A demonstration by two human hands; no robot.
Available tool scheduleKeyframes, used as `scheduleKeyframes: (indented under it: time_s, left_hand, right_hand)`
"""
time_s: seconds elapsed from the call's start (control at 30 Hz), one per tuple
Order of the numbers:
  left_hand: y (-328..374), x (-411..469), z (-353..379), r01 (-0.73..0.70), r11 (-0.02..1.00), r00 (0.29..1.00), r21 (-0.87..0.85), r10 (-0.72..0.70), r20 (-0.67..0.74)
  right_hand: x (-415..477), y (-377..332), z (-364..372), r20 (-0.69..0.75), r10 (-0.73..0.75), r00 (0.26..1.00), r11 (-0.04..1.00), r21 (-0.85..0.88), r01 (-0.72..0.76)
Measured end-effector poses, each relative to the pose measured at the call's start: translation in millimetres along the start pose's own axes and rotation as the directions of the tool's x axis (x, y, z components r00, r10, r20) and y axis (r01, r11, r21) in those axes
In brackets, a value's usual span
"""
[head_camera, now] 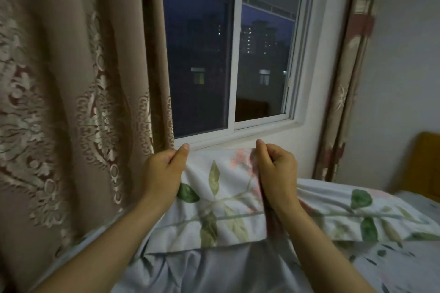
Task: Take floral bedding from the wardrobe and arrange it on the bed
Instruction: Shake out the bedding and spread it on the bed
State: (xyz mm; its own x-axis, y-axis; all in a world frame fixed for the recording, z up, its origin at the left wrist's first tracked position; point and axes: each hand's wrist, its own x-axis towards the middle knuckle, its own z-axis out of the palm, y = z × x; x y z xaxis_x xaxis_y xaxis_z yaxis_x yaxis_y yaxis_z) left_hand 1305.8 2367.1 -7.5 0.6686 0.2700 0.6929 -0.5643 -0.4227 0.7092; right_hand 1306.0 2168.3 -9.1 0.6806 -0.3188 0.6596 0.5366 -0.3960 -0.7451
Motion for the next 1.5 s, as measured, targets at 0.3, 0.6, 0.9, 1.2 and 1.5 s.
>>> scheduleKeyframes:
  time_s: [0.3, 0.6, 0.9, 1.2, 1.5]
  left_hand:
    - [-77, 80, 79, -0.012, 0.997, 0.986, -0.076, 0.024, 0.163]
    - [-123, 135, 201, 0.031, 0.987, 0.954, -0.155, 0.017, 0.299]
    - [-150, 172, 340, 0.071, 0.957, 0.896, -0.281, 0.063, 0.439]
    - [-185, 220, 497, 0.116, 0.908, 0.805, -0.402, 0.151, 0.573]
    - [-189, 267, 662, 0.168, 0.843, 0.695, -0.51, 0.265, 0.668]
  right_hand:
    - [61, 64, 41, -0.146, 0.023, 0.989, 0.991, -0.127, -0.042]
    - [143, 153, 35, -0.243, 0.029, 0.97, 0.978, -0.192, -0.077]
    - [210, 246, 0, -0.386, 0.044, 0.921, 0.931, -0.32, -0.179]
    - [293, 333, -25, -0.546, 0.002, 0.838, 0.854, -0.436, -0.286]
    - [375, 408, -63, -0.675, -0.065, 0.735, 0.751, -0.518, -0.409]
